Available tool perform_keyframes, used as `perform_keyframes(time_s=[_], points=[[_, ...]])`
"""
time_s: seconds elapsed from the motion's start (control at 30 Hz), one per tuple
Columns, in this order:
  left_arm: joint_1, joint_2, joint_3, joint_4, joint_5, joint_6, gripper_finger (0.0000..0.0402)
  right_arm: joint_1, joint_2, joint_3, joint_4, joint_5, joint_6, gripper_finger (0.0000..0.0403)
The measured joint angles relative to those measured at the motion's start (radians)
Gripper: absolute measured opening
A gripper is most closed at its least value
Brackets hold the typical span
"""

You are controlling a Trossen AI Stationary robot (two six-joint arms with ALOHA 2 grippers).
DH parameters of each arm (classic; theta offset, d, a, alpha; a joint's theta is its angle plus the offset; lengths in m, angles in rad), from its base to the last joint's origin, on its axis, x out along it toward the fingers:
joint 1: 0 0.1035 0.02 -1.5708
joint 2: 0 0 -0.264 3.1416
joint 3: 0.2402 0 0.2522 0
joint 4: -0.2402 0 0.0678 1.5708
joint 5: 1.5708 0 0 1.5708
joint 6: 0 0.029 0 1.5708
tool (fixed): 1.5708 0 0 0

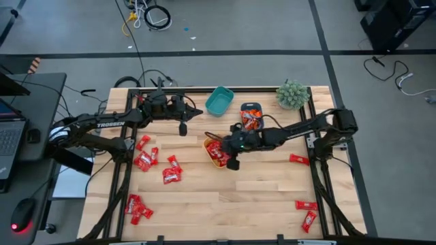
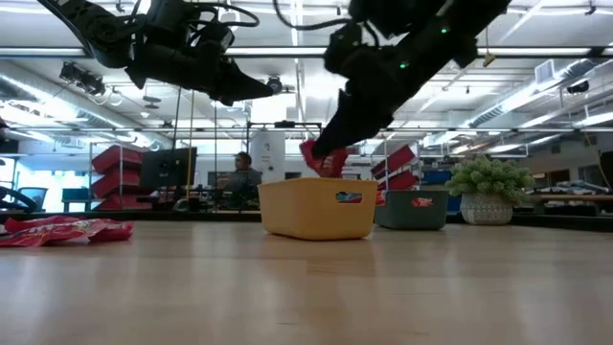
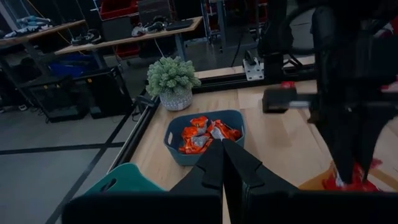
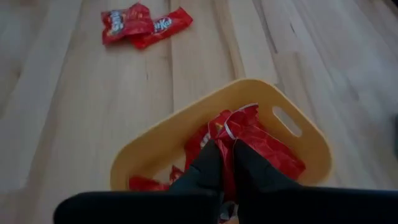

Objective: Sort candy
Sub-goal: Put the red candy into the yellow bin

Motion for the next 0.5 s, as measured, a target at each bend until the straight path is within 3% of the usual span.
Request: perform_keyframes(time_s=[0.37, 0.5], points=[[0.000, 0.000, 0.000, -0.045, -0.002, -0.004, 0.0000, -0.007, 0.196, 0.119, -0.083, -0.001, 0.062, 0.0043], [0.000, 0.000, 0.000, -0.060, -0.004, -0.026, 0.0002, -0.006, 0.210, 0.151, -0.125, -0.003, 0.036, 0.0076]])
